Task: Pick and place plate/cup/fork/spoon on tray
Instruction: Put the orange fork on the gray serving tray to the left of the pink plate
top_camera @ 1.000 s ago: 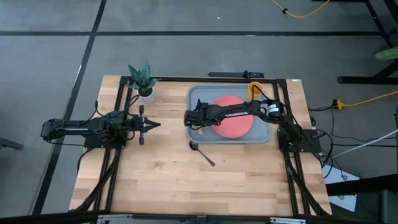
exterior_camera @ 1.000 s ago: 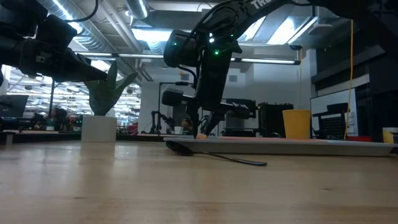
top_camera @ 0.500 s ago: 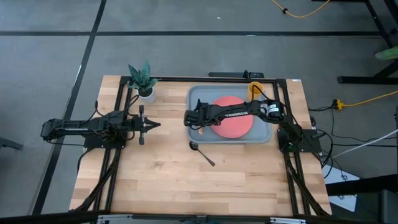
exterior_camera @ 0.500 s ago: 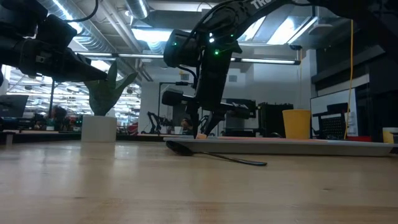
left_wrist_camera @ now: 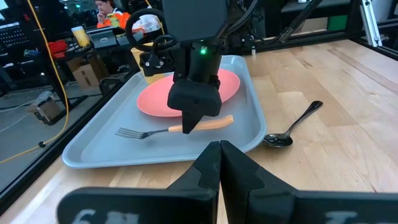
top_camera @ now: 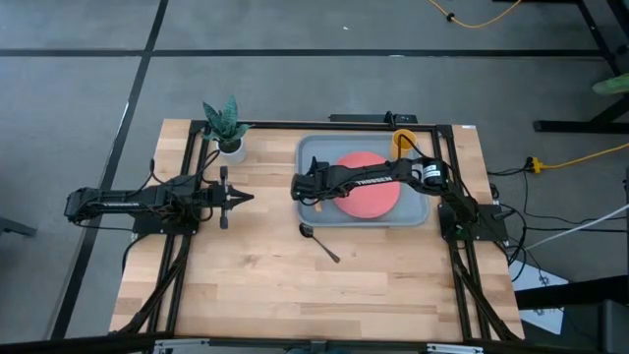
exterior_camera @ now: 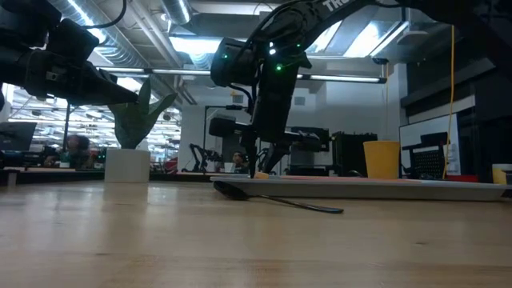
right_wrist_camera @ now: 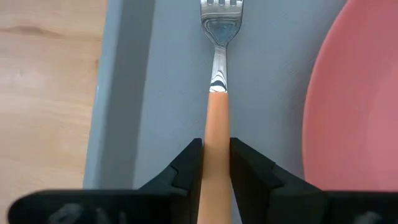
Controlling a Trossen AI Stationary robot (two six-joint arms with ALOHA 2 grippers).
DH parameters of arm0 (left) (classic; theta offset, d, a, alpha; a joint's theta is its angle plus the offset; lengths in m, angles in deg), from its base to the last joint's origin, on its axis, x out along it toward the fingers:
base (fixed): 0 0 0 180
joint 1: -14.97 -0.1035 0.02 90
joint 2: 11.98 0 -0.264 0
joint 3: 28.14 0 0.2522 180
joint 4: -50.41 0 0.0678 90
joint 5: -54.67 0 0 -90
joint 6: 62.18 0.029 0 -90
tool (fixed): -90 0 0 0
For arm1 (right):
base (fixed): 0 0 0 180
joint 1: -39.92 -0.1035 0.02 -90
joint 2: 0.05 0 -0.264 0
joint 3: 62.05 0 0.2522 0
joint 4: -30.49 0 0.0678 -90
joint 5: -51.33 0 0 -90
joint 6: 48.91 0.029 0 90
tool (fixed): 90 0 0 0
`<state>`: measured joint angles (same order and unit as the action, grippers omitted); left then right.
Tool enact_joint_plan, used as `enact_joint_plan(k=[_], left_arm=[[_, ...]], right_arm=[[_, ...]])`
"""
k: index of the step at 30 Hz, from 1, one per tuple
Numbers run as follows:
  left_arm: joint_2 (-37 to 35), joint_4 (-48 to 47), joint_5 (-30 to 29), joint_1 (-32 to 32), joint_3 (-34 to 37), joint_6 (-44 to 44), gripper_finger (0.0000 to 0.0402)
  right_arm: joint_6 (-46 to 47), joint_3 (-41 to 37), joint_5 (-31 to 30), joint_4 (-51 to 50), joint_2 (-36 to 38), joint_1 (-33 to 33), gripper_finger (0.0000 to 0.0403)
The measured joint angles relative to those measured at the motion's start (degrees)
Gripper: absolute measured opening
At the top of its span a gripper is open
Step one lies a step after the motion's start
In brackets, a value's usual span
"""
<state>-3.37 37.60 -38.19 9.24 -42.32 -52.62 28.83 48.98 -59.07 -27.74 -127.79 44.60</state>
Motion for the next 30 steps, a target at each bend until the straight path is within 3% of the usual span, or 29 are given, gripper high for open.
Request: enact_joint_plan(k=[30], left_arm=[[0.0,0.0,0.0,0.0,0.0,0.0,0.0000]], right_arm=[[2.8,0.0,-1.0,0.9,0.0,-0.1,0.0077]])
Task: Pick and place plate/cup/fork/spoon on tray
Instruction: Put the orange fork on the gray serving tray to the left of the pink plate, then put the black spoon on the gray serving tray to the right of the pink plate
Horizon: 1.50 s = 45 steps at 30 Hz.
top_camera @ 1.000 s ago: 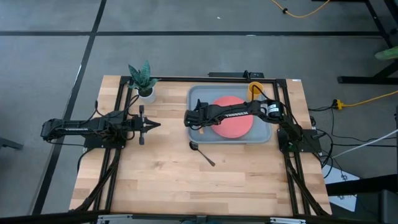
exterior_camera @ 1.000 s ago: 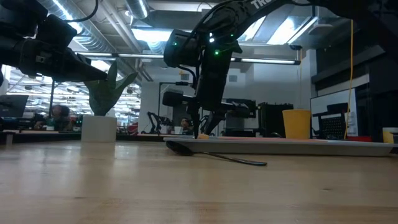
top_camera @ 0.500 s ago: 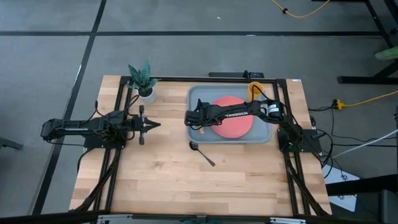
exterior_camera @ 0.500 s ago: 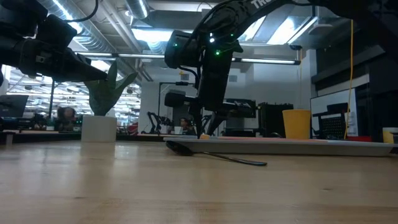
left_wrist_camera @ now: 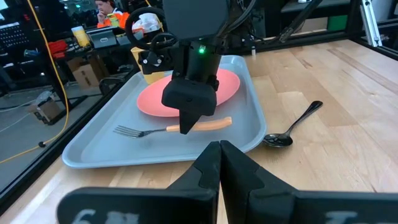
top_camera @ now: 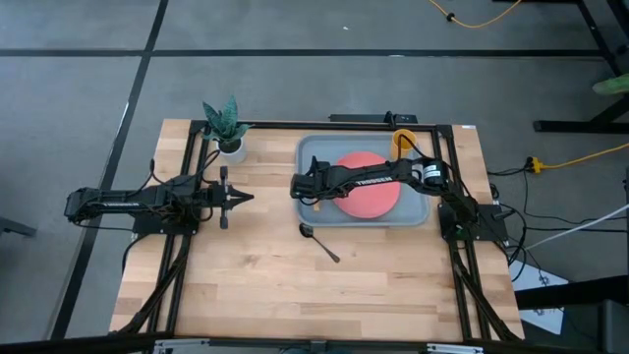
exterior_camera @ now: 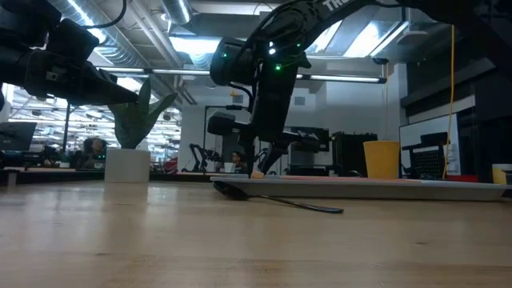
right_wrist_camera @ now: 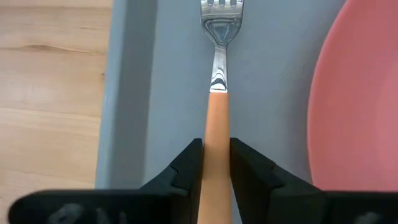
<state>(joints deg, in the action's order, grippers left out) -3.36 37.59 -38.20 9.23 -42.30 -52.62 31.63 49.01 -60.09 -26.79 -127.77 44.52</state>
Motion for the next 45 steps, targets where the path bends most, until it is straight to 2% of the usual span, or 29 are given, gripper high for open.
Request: enact_joint_plan(k=[34,37,42,45], left_arm=[[0.0,0.0,0.0,0.0,0.0,0.0,0.0000],[0.0,0.0,0.0,0.0,0.0,0.0,0.0000],[0.0,0.0,0.0,0.0,0.0,0.0,0.0000],[0.0,0.0,0.0,0.0,0.0,0.0,0.0000]], right_arm=[[-0.7,0.0,1.3,0.2,0.0,0.0,0.0079],[-1.1,0.0,1.6,-0.3,0.0,0.0,0.0094],[-1.2,0.0,1.5,-0.4,0.0,0.1,0.0150],[-1.3,0.0,1.5,-0.4,0.0,0.1,0.0167]])
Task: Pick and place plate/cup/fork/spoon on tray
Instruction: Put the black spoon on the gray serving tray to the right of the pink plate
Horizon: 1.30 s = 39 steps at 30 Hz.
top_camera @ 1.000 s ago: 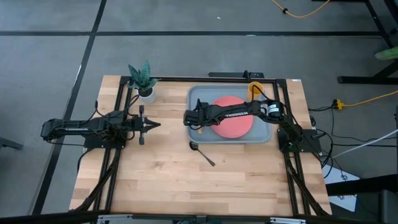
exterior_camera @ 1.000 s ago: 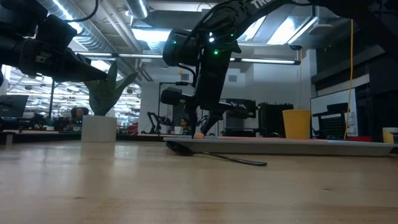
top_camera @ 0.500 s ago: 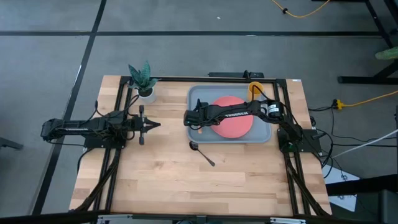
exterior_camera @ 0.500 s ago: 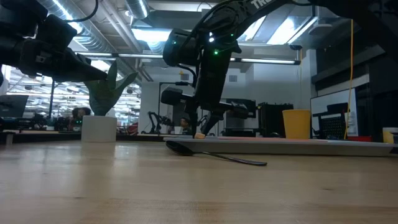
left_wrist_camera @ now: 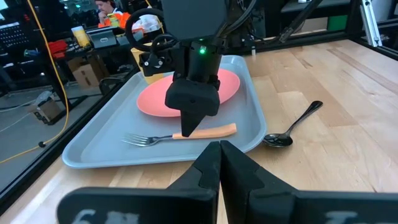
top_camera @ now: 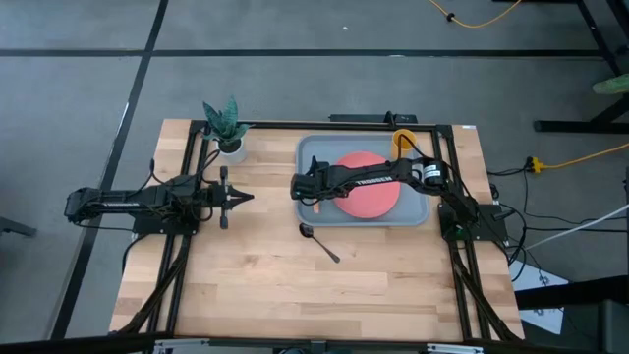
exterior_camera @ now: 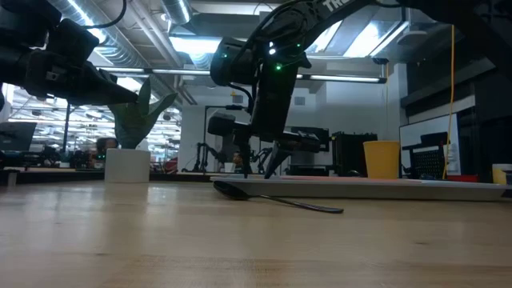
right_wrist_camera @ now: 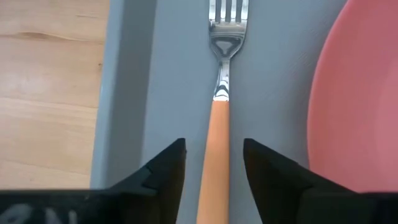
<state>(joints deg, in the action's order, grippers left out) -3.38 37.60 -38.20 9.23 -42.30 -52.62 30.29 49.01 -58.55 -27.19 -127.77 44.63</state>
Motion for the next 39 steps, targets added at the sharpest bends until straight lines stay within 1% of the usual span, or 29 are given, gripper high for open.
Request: enact_joint_plan(k=[11,14,17,20,23,25,27,29,31,34,36,39], left_arm=[[0.0,0.0,0.0,0.0,0.0,0.0,0.0000],[0.0,0.0,0.0,0.0,0.0,0.0,0.0000],[0.0,0.0,0.0,0.0,0.0,0.0,0.0000],[0.0,0.0,0.0,0.0,0.0,0.0,0.0000],[0.0,0.0,0.0,0.0,0.0,0.0,0.0000],[0.0,0.0,0.0,0.0,0.0,0.0,0.0000],[0.0,0.0,0.0,0.0,0.0,0.0,0.0000],[0.0,0.0,0.0,0.0,0.0,0.0,0.0000],[0.0,0.0,0.0,0.0,0.0,0.0,0.0000],[0.0,0.0,0.0,0.0,0.0,0.0,0.0000],[0.0,0.0,0.0,0.0,0.0,0.0,0.0000],[0.0,0.0,0.0,0.0,0.0,0.0,0.0000]], right_arm=[[-0.1,0.4,0.0,0.7,0.0,0.0,0.0170],[-2.7,2.3,-0.5,-0.5,0.0,-0.2,0.0170],[-9.4,4.4,-0.9,-4.0,1.7,-0.7,0.0170],[-20.5,7.2,-3.2,-6.8,4.5,-2.4,0.0170],[-30.5,8.1,-5.9,-10.8,7.5,-6.1,0.0170],[-34.6,8.1,-6.7,-13.9,8.9,-9.0,0.0170],[-37.1,8.0,-6.4,-16.4,10.4,-11.9,0.0170],[-39.1,8.1,-3.5,-18.1,11.7,-14.5,0.0170],[-39.1,7.9,-0.7,-19.4,12.1,-16.6,0.0170],[-36.8,7.3,-0.7,-18.6,11.9,-19.4,0.0170],[-32.6,5.4,-1.7,-16.1,11.9,-20.9,0.0170],[-24.8,1.6,-1.6,-13.3,11.5,-21.9,0.0170]])
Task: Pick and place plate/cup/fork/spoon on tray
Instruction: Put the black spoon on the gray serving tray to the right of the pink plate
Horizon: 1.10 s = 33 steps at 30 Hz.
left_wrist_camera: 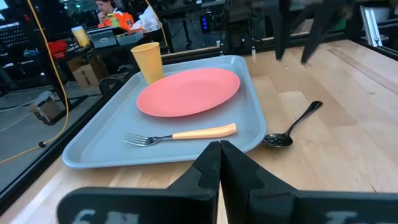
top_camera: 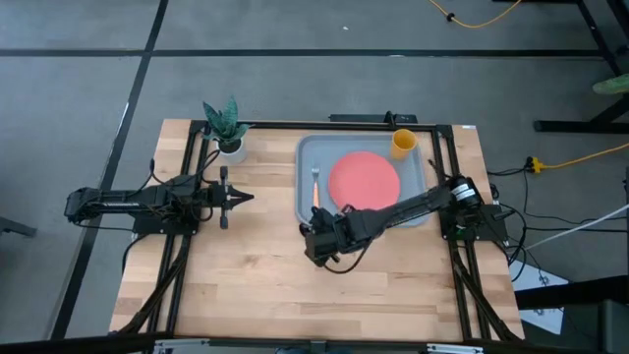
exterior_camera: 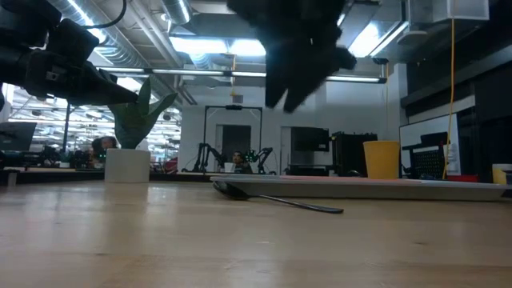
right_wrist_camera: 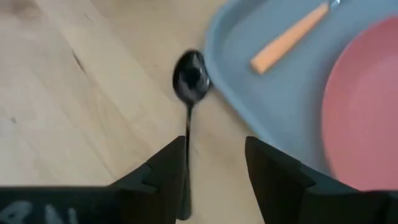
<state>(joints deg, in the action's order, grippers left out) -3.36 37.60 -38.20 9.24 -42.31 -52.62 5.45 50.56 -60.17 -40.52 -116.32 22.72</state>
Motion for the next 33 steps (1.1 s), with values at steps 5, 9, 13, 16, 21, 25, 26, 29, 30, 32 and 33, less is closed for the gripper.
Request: enact_joint_plan(k=[5,9,13,16,21,25,26,29,30,32,33], left_arm=[[0.0,0.0,0.0,0.0,0.0,0.0,0.0000],[0.0,0.0,0.0,0.0,0.0,0.0,0.0000],[0.0,0.0,0.0,0.0,0.0,0.0,0.0000],[0.0,0.0,0.0,0.0,0.0,0.0,0.0000],[0.0,0.0,0.0,0.0,0.0,0.0,0.0000],[0.0,0.0,0.0,0.0,0.0,0.0,0.0000],[0.0,0.0,0.0,0.0,0.0,0.0,0.0000],[0.0,0.0,0.0,0.0,0.0,0.0,0.0000],[0.0,0.0,0.0,0.0,0.0,0.0,0.0000],[0.0,0.0,0.0,0.0,0.0,0.0,0.0000],[0.0,0.0,0.0,0.0,0.0,0.0,0.0000]], right_arm=[[3.9,-6.6,5.0,7.3,-0.8,0.1,0.0170],[3.8,-12.2,8.1,14.6,-1.1,-0.5,0.0170],[2.4,-17.1,7.3,23.0,-1.1,-1.4,0.0170],[2.2,-18.4,6.2,24.9,-1.1,-1.4,0.0170],[-2.3,-18.5,3.9,26.1,-1.1,-1.2,0.0170],[-5.6,-18.5,2.2,26.5,-1.1,-0.9,0.0170],[-6.6,-18.5,2.1,26.5,-1.1,-0.8,0.0170],[-8.3,-18.5,2.1,27.9,-1.4,-0.5,0.0170],[-8.3,-18.5,2.4,28.0,-1.7,-0.4,0.0170],[-8.4,-18.5,4.4,29.6,-2.7,0.2,0.0170],[-8.4,-18.5,5.4,29.5,-3.3,0.6,0.0170]])
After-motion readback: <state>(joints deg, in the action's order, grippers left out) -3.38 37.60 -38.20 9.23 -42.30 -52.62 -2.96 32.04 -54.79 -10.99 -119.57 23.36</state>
